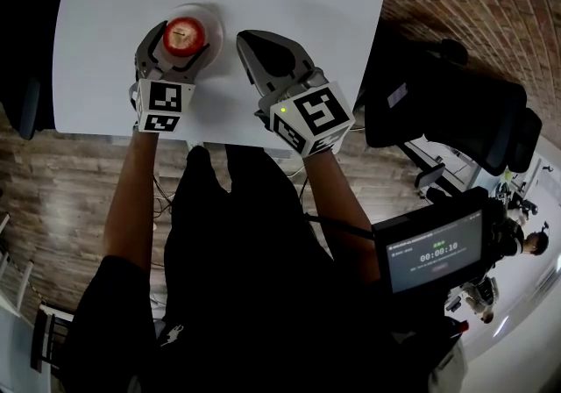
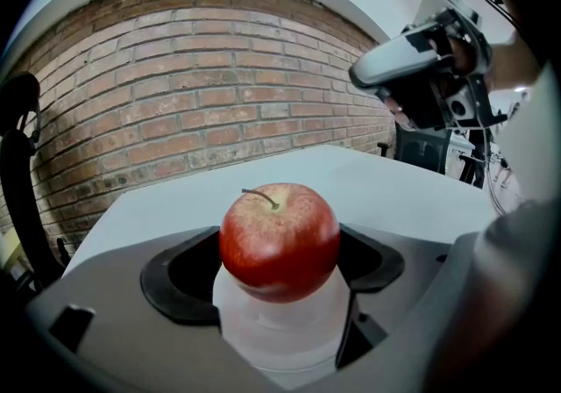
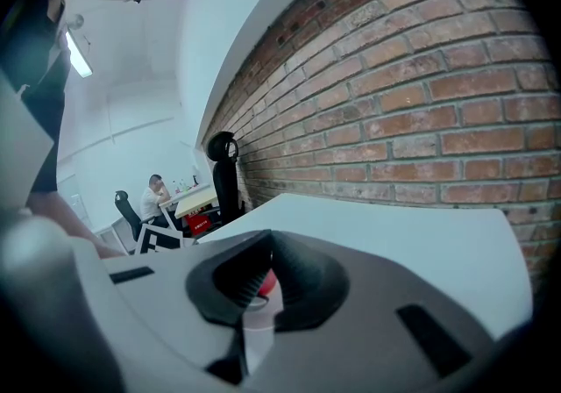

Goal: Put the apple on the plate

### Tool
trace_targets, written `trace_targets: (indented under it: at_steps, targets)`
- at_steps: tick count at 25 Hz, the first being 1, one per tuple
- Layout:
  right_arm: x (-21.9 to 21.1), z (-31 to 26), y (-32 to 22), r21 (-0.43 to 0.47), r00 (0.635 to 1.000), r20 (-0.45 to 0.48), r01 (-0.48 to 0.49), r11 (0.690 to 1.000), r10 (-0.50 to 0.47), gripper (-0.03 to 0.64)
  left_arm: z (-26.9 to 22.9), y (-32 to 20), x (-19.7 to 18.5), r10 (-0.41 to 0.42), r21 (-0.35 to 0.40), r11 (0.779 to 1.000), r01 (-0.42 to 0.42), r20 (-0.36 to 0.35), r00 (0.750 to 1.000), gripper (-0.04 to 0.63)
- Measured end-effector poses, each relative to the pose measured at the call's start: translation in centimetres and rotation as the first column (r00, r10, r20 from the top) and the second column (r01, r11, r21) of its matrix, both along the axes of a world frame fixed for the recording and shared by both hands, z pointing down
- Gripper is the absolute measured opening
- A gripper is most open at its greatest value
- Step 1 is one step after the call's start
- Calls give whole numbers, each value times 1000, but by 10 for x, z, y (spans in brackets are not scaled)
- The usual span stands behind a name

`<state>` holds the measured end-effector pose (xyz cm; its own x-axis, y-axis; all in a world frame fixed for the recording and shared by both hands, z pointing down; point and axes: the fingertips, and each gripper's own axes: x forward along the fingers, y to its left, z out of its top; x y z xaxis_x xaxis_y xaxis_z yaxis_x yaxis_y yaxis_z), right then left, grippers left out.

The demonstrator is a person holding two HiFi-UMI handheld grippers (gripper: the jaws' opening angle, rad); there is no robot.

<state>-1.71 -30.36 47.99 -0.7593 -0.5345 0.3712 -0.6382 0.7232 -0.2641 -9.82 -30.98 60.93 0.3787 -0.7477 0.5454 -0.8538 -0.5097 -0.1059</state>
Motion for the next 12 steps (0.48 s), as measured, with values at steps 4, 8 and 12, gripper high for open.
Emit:
trace_targets:
  at_steps: [4, 8, 12]
  targets:
    - [-3, 1, -2, -6, 1000, -1, -2, 1000, 2, 3, 7, 1, -2, 5, -24, 1000, -5, 8, 1000, 405]
    - [-5, 3, -5, -12, 1000, -6, -6, 1000, 6, 4, 7, -3, -3, 11, -16, 1000, -11, 1, 1000, 405]
    - [-6, 5, -7, -15, 1000, -8, -11, 1000, 11, 3, 12, -6, -4, 11, -26, 1000, -10, 7, 1000, 405]
